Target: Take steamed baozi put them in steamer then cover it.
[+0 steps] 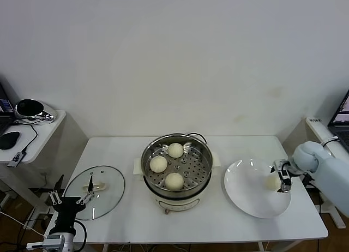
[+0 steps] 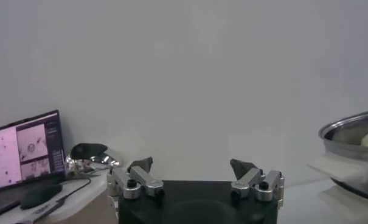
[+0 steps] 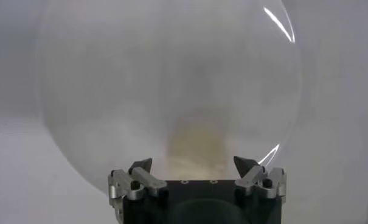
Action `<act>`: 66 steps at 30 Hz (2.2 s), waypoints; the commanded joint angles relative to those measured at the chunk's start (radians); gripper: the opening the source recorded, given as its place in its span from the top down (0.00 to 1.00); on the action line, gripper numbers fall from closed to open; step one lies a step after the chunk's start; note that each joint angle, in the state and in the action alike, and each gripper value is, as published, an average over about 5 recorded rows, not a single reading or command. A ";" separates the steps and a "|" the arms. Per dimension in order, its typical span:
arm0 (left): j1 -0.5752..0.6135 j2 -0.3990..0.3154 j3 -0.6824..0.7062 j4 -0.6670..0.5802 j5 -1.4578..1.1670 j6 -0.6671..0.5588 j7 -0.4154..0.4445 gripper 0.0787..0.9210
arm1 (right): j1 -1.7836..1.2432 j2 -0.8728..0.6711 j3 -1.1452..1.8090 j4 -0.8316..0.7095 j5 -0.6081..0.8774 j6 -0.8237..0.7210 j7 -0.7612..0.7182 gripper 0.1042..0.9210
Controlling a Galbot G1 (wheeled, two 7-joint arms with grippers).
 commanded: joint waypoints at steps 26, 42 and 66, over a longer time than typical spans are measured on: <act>0.006 0.003 -0.008 -0.003 0.004 -0.006 -0.002 0.12 | 0.247 -0.155 -0.260 0.212 0.204 -0.155 -0.010 0.40; -0.013 0.018 0.031 0.006 0.001 0.001 0.002 0.12 | 1.131 -0.025 -0.928 0.551 0.838 -0.450 0.132 0.37; -0.015 0.016 0.008 0.020 -0.006 -0.003 -0.001 0.12 | 0.854 0.386 -0.920 0.415 0.975 -0.629 0.327 0.37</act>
